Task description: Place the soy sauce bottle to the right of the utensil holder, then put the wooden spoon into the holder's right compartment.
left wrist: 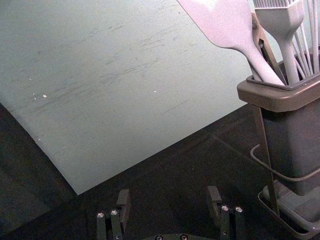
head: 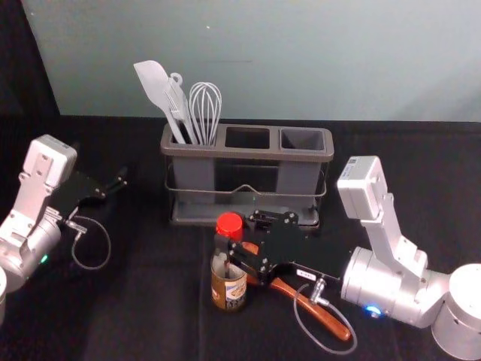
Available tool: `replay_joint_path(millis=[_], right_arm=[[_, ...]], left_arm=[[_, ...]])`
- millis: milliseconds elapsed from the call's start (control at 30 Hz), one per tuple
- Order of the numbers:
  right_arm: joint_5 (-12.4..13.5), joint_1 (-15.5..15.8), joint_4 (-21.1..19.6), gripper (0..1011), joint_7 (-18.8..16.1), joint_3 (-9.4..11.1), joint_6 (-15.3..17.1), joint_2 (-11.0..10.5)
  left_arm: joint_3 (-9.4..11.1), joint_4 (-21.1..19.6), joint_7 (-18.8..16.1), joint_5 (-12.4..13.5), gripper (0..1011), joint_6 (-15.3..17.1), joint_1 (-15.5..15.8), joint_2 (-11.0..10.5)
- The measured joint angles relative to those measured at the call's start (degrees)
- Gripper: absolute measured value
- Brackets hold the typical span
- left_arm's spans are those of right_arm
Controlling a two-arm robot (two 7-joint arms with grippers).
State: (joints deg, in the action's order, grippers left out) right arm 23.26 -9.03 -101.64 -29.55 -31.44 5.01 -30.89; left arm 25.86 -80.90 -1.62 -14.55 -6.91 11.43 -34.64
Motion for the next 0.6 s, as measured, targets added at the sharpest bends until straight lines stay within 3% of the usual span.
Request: replay_joint_path(millis=[400, 600], right_arm=[[-0.50, 1.86, -5.03, 387, 1.06, 2.45, 0.20, -2.17], [1.04, 5.00, -8.50, 387, 2.71, 6.42, 0.07, -4.38]], left_arm=[[0.00, 0.00, 0.00, 0.00, 1005, 0.00, 0.00, 0.00], [0.00, 0.00, 0.00, 0.00, 1005, 0.00, 0.00, 0.00]])
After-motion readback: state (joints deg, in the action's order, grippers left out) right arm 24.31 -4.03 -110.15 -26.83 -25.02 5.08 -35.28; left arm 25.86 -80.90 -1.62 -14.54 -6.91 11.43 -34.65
